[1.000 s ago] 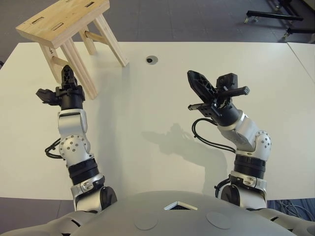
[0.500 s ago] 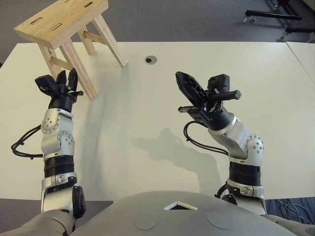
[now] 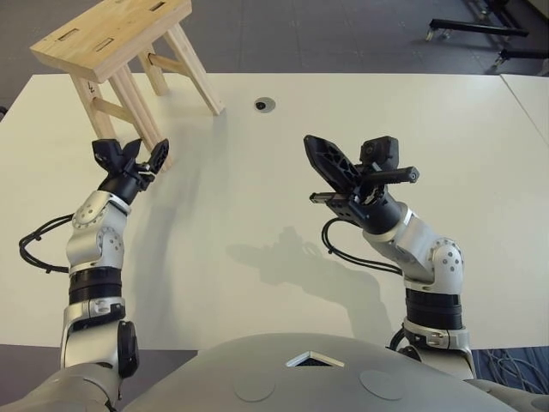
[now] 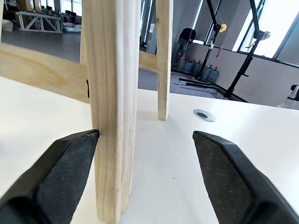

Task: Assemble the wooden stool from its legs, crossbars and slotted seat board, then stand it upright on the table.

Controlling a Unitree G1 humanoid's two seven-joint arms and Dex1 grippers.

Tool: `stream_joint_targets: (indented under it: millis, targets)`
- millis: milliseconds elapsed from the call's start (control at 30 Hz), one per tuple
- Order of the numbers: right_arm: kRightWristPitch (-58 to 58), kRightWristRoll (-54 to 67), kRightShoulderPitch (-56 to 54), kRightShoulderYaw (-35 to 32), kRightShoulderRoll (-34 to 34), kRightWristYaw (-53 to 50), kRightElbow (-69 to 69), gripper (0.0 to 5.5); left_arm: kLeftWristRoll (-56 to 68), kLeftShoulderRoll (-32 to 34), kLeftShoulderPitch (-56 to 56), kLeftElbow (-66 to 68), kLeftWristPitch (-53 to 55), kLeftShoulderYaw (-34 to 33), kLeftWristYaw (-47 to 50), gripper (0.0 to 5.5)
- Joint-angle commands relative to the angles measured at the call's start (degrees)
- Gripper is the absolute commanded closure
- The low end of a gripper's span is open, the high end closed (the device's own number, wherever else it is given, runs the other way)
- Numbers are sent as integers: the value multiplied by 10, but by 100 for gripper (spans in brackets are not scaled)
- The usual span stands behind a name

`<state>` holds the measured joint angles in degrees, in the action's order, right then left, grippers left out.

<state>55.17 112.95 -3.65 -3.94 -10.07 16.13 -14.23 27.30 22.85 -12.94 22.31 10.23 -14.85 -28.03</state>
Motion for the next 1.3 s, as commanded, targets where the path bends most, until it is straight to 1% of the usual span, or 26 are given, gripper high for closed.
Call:
stream_joint_targets:
  millis: [33,200,367,467,500,633,700,867,967,1100,1200,1300]
  targets:
    - [-9,-2,-7,8,-3,5,0,550,-18,12,-52,103,-8,-20,5,182]
    - [-21,-3,-3,12,-3,9,0,550,-44,21,-77,154,-37,-22,-7,182]
    - [-26,-4,-9,19,-2,13,6,550,-77,3,-122,215,-63,2,-20,182]
    - [-28,-5,-12,24,-1,14,7,550,-78,-3,-132,224,-79,5,-42,226]
    - [-28,-5,-13,25,-1,15,7,550,-76,-4,-132,222,-81,4,-51,255]
    - [-34,-10,-15,28,0,18,7,550,-63,-9,-116,190,-84,7,-100,312]
    - [-37,-15,-18,28,1,22,10,550,-65,-12,-112,178,-82,11,-109,352]
    - [-42,-26,-26,29,3,30,14,550,-83,-30,-97,134,-88,40,-116,429]
    - [-50,-26,-33,29,5,24,8,550,-105,-36,-83,118,-102,62,-113,446]
    - [-56,-31,-41,30,8,18,7,550,-123,-37,-71,111,-123,84,-124,448]
    - [-62,-44,-48,27,9,21,5,550,-97,-39,-40,48,-118,109,-190,448]
    - [-77,-62,-76,-2,-1,36,10,550,-59,-29,3,-35,-93,128,-257,448]
